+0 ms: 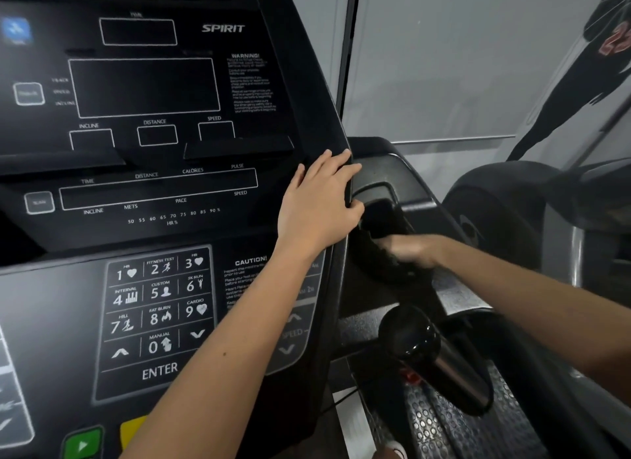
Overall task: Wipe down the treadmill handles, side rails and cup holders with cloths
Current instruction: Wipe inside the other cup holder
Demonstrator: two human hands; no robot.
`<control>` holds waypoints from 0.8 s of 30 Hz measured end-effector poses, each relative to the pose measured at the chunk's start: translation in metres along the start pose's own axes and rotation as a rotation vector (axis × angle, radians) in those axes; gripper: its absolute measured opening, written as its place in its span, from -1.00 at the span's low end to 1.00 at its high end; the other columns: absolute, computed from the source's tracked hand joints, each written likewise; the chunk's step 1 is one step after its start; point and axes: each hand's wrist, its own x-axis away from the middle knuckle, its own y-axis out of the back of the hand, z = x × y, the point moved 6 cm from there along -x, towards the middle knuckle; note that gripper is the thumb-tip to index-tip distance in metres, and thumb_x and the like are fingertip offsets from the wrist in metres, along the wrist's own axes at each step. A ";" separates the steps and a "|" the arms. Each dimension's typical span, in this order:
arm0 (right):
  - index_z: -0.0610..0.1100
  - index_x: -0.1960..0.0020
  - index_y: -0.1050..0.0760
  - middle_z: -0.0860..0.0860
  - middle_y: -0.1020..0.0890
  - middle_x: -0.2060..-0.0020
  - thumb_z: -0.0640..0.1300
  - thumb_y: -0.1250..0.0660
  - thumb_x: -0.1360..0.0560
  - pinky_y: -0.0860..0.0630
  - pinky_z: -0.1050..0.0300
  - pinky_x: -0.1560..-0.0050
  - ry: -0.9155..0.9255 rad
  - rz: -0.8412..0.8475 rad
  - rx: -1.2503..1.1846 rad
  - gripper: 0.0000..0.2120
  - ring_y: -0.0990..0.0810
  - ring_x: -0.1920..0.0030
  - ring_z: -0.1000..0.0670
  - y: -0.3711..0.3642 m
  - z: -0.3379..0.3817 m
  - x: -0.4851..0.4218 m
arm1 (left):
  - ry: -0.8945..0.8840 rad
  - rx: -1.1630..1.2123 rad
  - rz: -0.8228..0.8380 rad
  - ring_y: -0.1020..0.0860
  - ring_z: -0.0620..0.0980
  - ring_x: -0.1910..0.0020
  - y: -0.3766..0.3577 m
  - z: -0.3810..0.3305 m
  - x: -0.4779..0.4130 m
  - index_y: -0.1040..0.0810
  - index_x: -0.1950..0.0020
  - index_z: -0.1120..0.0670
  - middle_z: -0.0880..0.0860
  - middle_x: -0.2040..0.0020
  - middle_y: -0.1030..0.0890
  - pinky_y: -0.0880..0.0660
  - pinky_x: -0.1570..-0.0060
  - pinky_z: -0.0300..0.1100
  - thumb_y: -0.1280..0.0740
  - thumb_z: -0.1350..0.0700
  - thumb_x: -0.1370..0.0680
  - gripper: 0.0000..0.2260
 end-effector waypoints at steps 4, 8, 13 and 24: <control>-0.12 -0.47 -0.14 0.00 -0.28 -0.42 0.09 0.04 -0.62 -0.15 0.24 -0.29 0.081 -0.114 -0.212 -0.50 -0.25 -0.42 0.00 -0.014 -0.007 -0.018 | -0.002 -0.005 0.000 -0.01 -0.17 -0.51 0.000 0.000 0.000 -0.25 -0.46 -0.08 -0.15 -0.51 -0.16 0.10 -0.47 -0.09 -0.23 0.01 -0.53 -0.51; -0.17 -0.47 -0.17 -0.06 -0.38 -0.37 0.06 -0.03 -0.62 -0.24 0.20 -0.31 0.128 -0.295 -0.614 -0.50 -0.34 -0.37 -0.04 -0.016 -0.001 -0.042 | -0.006 -0.012 0.003 0.00 -0.17 -0.51 0.000 0.000 0.000 -0.24 -0.46 -0.09 -0.15 -0.52 -0.15 0.09 -0.47 -0.08 -0.23 0.01 -0.53 -0.51; -0.18 0.11 -0.49 0.03 -0.45 0.34 -0.16 -0.12 -0.61 -0.34 0.42 0.47 0.173 -0.504 -0.746 -0.78 -0.42 0.37 0.14 -0.007 0.002 -0.038 | 0.002 -0.007 0.005 0.00 -0.18 -0.51 0.000 -0.001 0.000 -0.25 -0.46 -0.10 -0.15 -0.52 -0.15 0.10 -0.47 -0.09 -0.23 0.01 -0.53 -0.51; -0.02 0.03 -0.49 0.16 -0.57 0.18 -0.26 -0.36 -0.46 -0.51 0.24 0.07 0.546 -0.566 -0.222 -0.82 -0.56 0.14 0.20 -0.002 -0.004 -0.007 | 0.000 -0.021 -0.018 -0.02 -0.16 -0.51 -0.001 0.000 -0.001 -0.26 -0.45 -0.10 -0.14 -0.51 -0.18 0.09 -0.47 -0.08 -0.25 0.01 -0.52 -0.51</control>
